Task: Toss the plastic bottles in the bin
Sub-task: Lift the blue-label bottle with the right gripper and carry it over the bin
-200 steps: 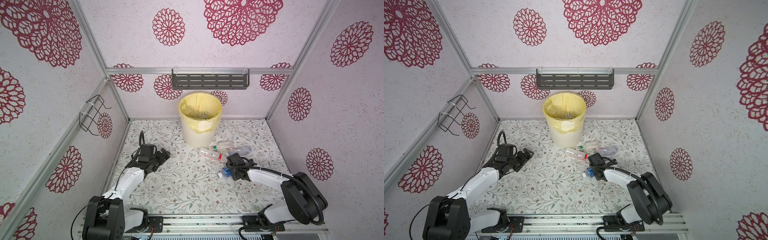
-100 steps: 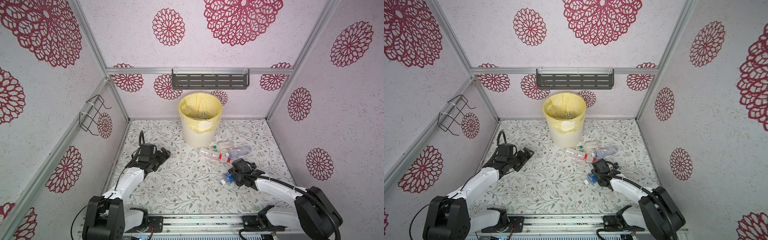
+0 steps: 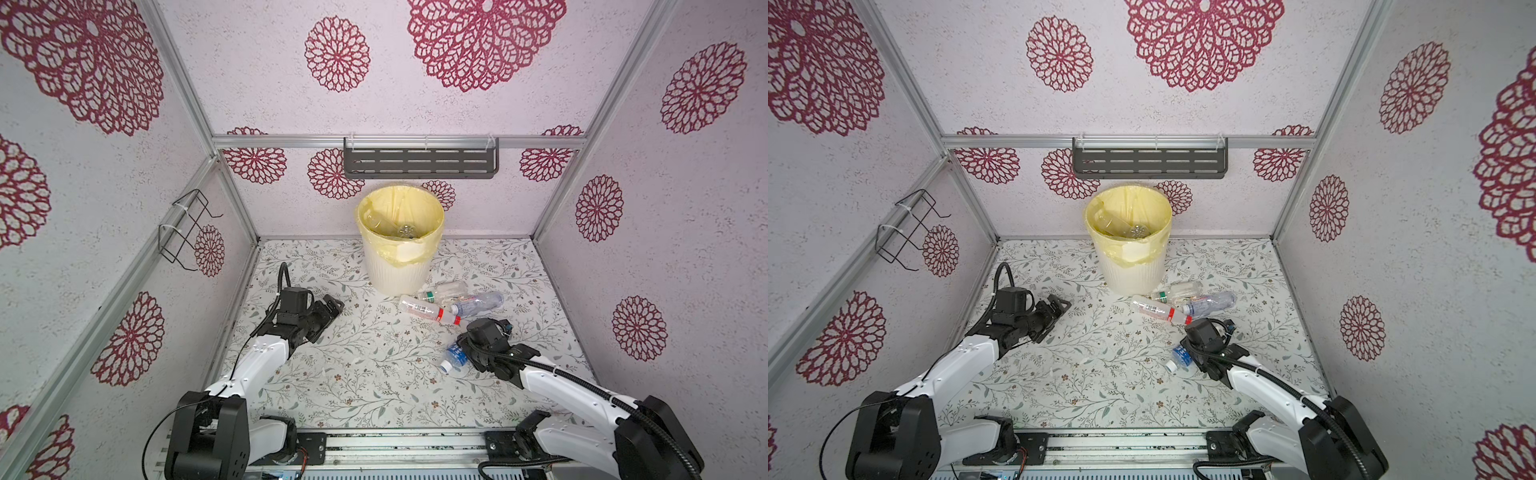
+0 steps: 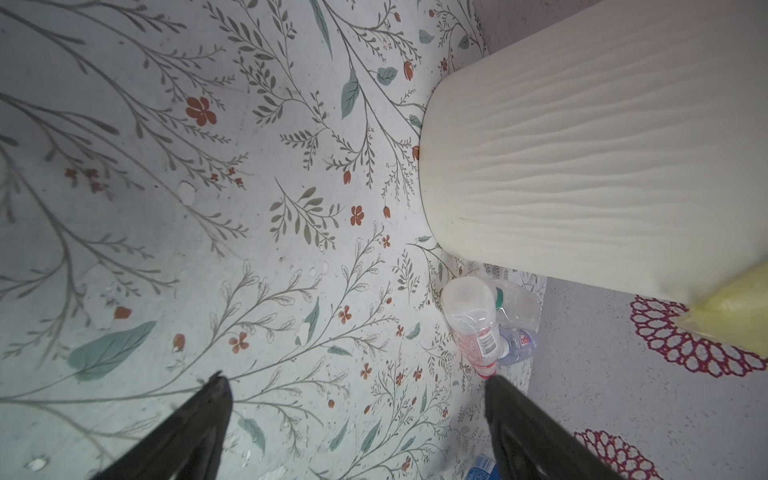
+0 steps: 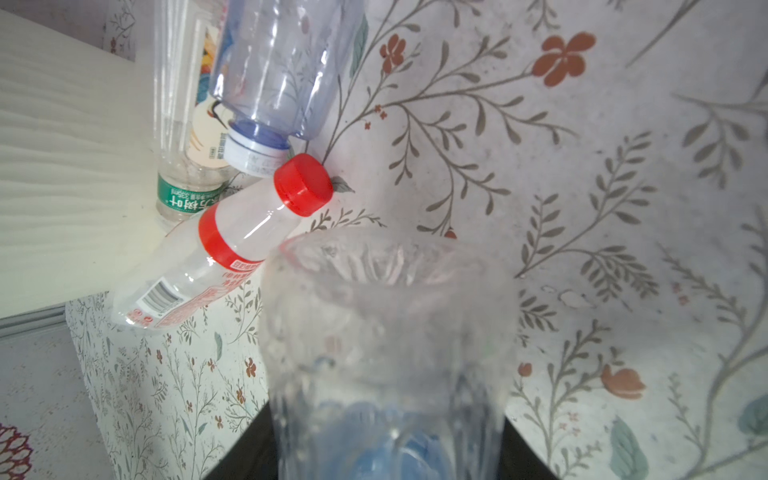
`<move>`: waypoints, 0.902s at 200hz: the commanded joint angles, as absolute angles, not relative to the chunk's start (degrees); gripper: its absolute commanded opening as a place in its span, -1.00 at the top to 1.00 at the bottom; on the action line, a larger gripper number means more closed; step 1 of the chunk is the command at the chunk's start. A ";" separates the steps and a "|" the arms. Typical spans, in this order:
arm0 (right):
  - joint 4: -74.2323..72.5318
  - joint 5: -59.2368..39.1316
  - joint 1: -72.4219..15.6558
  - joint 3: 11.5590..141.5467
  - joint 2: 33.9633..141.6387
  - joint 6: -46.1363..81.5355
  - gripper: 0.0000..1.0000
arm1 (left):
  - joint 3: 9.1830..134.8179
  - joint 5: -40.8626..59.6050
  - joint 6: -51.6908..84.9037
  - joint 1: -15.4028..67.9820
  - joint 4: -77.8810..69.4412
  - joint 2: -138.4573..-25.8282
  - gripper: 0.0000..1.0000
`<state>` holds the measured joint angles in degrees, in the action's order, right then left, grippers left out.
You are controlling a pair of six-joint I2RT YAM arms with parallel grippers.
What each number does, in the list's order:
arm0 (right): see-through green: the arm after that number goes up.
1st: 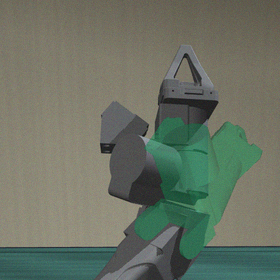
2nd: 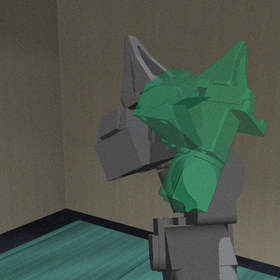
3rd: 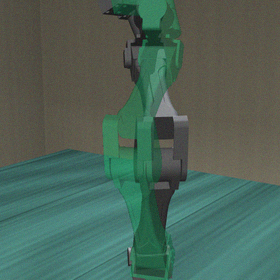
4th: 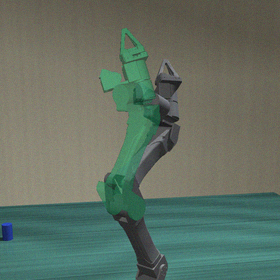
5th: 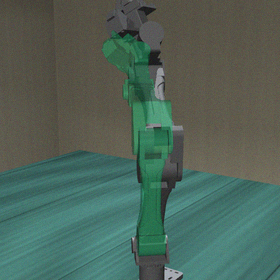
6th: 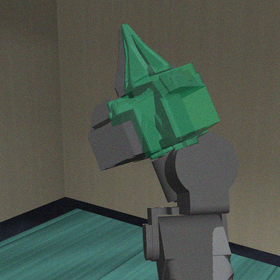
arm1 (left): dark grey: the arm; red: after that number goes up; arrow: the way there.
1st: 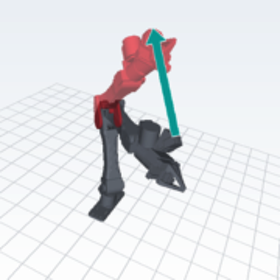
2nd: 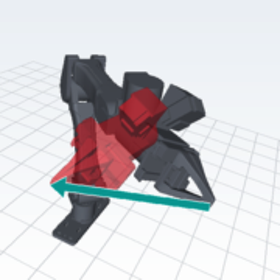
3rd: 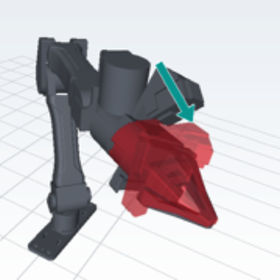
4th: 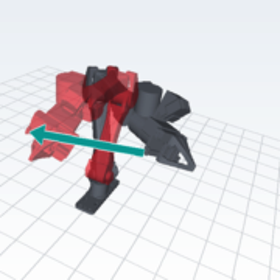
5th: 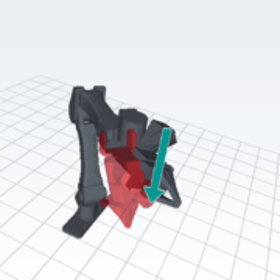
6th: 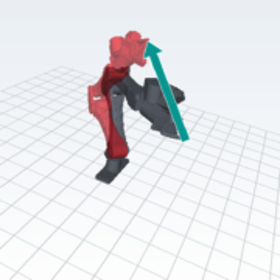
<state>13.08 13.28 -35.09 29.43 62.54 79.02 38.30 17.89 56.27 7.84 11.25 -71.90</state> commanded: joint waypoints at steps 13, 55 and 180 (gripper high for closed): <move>14.55 16.07 -35.60 31.54 59.46 76.53 -0.01 | 39.00 19.19 56.47 8.11 11.38 -73.26 -0.95; 14.03 17.21 -35.68 31.46 55.53 77.73 0.02 | 42.07 19.26 54.39 8.09 12.52 -72.77 -0.95; 11.63 21.77 -35.60 43.58 50.74 65.83 0.07 | 44.00 20.35 56.82 8.17 12.03 -73.44 -0.95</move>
<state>14.52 19.27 -35.42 40.36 50.70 70.94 42.81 20.71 56.42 7.88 12.71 -73.43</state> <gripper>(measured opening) 0.539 0.974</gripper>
